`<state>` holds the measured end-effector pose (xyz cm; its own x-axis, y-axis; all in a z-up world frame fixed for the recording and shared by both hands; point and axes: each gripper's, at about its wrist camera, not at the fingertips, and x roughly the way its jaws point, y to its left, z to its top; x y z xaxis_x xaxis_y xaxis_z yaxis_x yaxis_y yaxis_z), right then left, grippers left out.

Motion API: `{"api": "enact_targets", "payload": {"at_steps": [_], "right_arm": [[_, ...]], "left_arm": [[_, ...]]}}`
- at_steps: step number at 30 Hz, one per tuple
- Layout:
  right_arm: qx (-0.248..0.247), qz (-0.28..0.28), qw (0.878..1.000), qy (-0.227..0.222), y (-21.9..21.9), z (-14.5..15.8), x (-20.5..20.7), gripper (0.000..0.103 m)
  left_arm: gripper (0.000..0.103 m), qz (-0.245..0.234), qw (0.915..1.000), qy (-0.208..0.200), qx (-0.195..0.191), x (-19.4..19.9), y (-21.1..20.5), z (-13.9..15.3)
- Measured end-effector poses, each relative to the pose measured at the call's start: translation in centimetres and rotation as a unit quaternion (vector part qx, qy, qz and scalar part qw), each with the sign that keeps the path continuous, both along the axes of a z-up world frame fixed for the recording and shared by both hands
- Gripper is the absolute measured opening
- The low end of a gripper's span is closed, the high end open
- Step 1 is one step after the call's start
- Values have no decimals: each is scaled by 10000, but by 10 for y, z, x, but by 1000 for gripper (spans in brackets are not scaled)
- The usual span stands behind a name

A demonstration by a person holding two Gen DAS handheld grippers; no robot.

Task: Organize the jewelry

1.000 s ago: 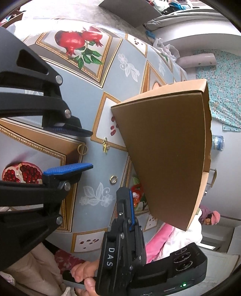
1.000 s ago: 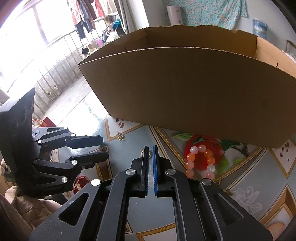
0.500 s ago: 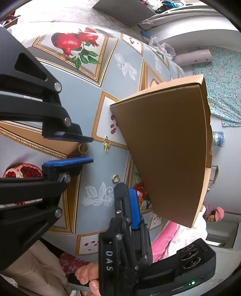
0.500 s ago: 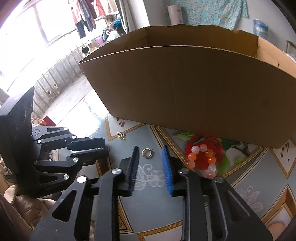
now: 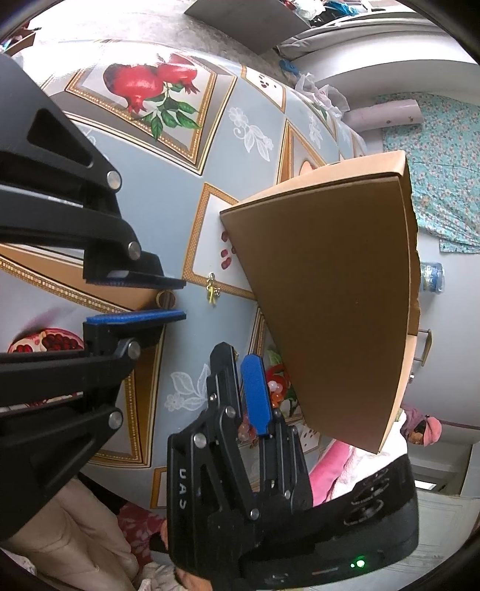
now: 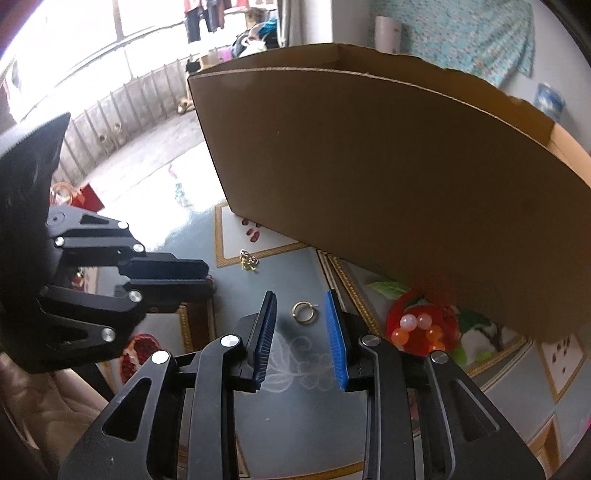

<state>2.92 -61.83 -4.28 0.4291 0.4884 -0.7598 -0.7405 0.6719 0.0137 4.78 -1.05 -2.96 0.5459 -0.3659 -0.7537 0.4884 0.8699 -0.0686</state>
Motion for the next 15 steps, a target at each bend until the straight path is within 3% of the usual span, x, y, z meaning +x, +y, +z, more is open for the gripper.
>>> {"api": "enact_targets", "payload": {"at_steps": [4, 6, 15], "right_arm": [[-125, 237, 9996, -88, 4, 0, 0, 26], [-134, 297, 9994, -70, 4, 0, -1, 10], [164, 83, 9998, 89, -5, 3, 0, 9]], "left_arm": [[10, 2, 10000, -4, -4, 0, 0, 0], [10, 2, 10000, -5, -2, 0, 0, 0], [10, -6, 10000, -7, 5, 0, 0, 1]]}}
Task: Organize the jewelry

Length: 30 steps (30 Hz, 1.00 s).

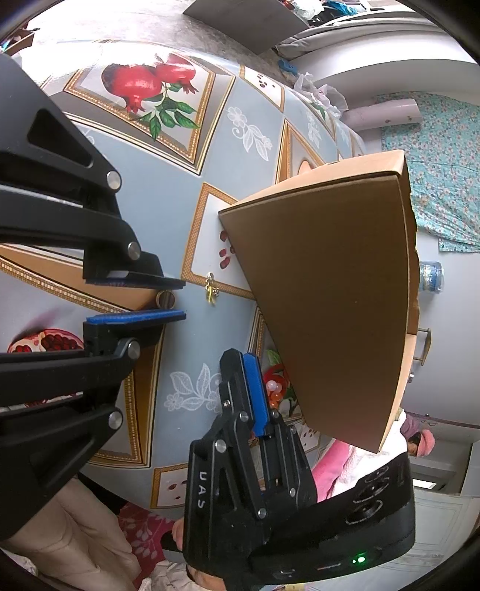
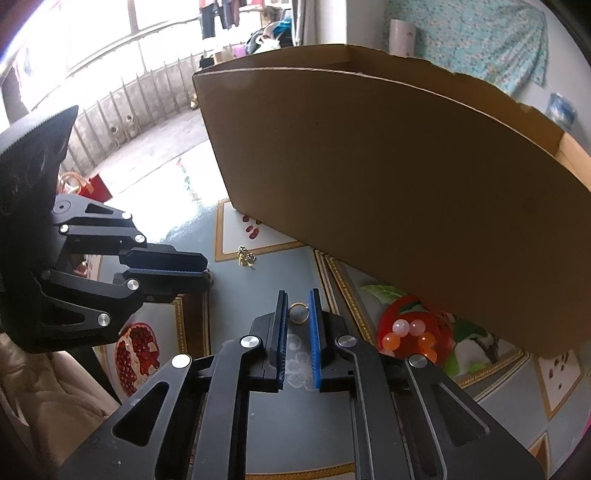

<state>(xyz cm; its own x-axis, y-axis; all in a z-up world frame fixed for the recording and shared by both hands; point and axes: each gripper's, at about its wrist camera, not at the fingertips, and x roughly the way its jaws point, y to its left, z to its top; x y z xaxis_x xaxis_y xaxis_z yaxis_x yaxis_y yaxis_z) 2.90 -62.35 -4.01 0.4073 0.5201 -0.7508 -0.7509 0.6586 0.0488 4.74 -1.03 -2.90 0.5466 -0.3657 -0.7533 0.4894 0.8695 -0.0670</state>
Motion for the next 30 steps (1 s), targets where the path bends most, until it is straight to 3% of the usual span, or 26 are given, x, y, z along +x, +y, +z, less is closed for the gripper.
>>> {"api": "enact_targets", "payload": {"at_steps": [12, 19, 23, 26, 30], "right_arm": [[450, -302, 9985, -63, -34, 24, -12, 9], [1202, -349, 9905, -577, -61, 89, -23, 9], [1601, -482, 9825, -826, -78, 119, -7, 9], [1452, -770, 9821, -924, -81, 127, 23, 9], [1223, -1163, 9846, -446, -78, 113, 69, 9]], "left_arm": [[10, -12, 9999, -147, -79, -4, 3, 17], [10, -293, 9926, -809, -852, -12, 9, 94], [10, -502, 9855, -1083, -1208, 6, -1, 128], [10, -475, 9866, -1007, -1196, 38, -18, 135], [10, -328, 9936, -488, -961, 87, -49, 120]]}}
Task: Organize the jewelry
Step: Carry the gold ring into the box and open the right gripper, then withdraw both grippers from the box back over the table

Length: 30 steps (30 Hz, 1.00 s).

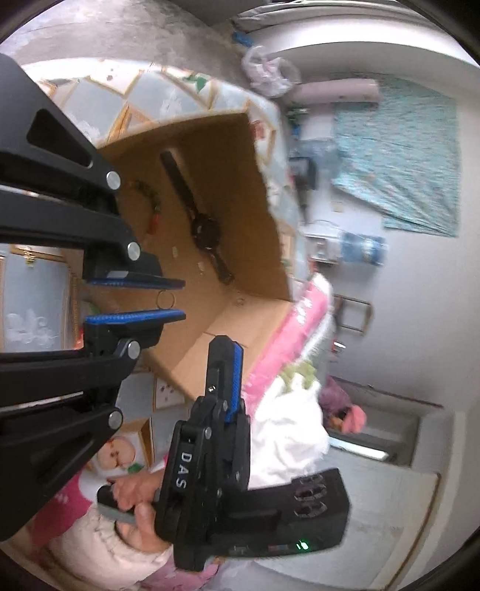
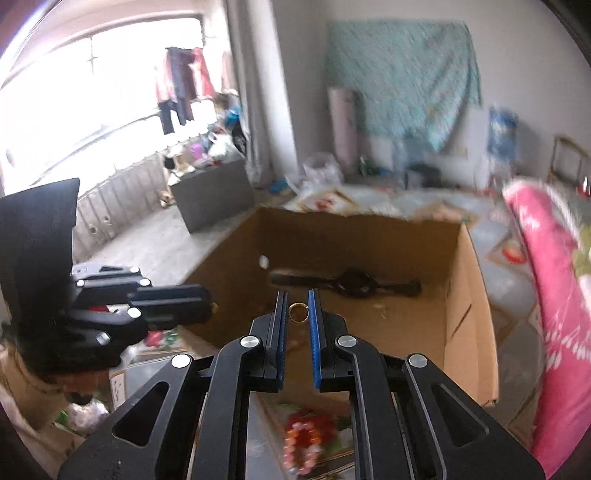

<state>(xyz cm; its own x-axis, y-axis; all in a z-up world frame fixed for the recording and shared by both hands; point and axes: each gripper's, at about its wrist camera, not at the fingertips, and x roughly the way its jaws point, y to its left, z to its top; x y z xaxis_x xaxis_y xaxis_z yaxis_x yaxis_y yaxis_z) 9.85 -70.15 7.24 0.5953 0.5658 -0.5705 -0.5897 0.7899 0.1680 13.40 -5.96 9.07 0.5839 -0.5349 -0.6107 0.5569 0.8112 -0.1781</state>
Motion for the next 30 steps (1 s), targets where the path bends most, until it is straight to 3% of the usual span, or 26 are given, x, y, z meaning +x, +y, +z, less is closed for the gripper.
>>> {"api": "enact_targets", "payload": {"at_steps": [5, 7, 14, 17, 21, 30], "right_arm": [[-263, -396, 9964, 700, -2, -23, 39, 9], [-281, -491, 9946, 875, -3, -29, 46, 10], [-83, -643, 9941, 868, -20, -26, 38, 21], [-22, -688, 9943, 819, -26, -21, 35, 22], [62, -734, 9944, 759, -31, -17, 33, 24], [472, -620, 9966, 273, -49, 14, -6, 31]], "left_arm": [[10, 52, 9961, 882, -68, 46, -24, -28], [11, 123, 9944, 1053, -22, 56, -31, -34], [13, 179, 9883, 1497, -233, 67, -30, -46], [20, 252, 9879, 1498, -310, 67, -23, -46], [21, 300, 9874, 1469, -503, 67, -15, -40], [25, 417, 9923, 906, -734, 31, 16, 1]]}}
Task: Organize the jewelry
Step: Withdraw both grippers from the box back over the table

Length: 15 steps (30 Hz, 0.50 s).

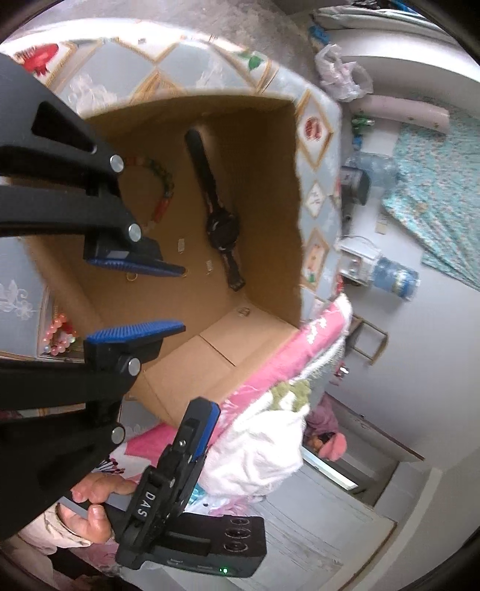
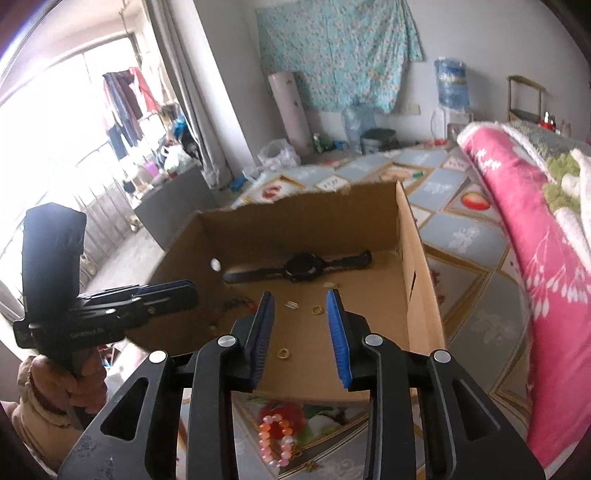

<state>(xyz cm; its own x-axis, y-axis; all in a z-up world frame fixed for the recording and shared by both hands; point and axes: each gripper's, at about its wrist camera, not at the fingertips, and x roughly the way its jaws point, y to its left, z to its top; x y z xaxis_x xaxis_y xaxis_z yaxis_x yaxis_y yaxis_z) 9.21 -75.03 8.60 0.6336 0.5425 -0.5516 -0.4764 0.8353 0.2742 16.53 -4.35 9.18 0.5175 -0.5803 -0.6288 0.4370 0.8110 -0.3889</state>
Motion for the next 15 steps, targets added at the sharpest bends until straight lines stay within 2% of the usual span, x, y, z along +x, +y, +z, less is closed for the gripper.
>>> {"api": "enact_targets", "payload": {"at_steps": [5, 8, 11, 15], "right_arm": [[155, 459, 9978, -457, -8, 13, -38, 42], [182, 746, 9959, -469, -8, 7, -55, 45], [185, 963, 9950, -170, 0, -13, -66, 46], [216, 1000, 9938, 436, 15, -49, -67, 46]], "left_arm": [[47, 177, 9975, -685, 64, -51, 37, 27], [57, 259, 9957, -867, 219, -78, 54, 29], [64, 358, 9961, -729, 330, -101, 68, 16], [67, 396, 9966, -371, 623, -115, 69, -18]]}}
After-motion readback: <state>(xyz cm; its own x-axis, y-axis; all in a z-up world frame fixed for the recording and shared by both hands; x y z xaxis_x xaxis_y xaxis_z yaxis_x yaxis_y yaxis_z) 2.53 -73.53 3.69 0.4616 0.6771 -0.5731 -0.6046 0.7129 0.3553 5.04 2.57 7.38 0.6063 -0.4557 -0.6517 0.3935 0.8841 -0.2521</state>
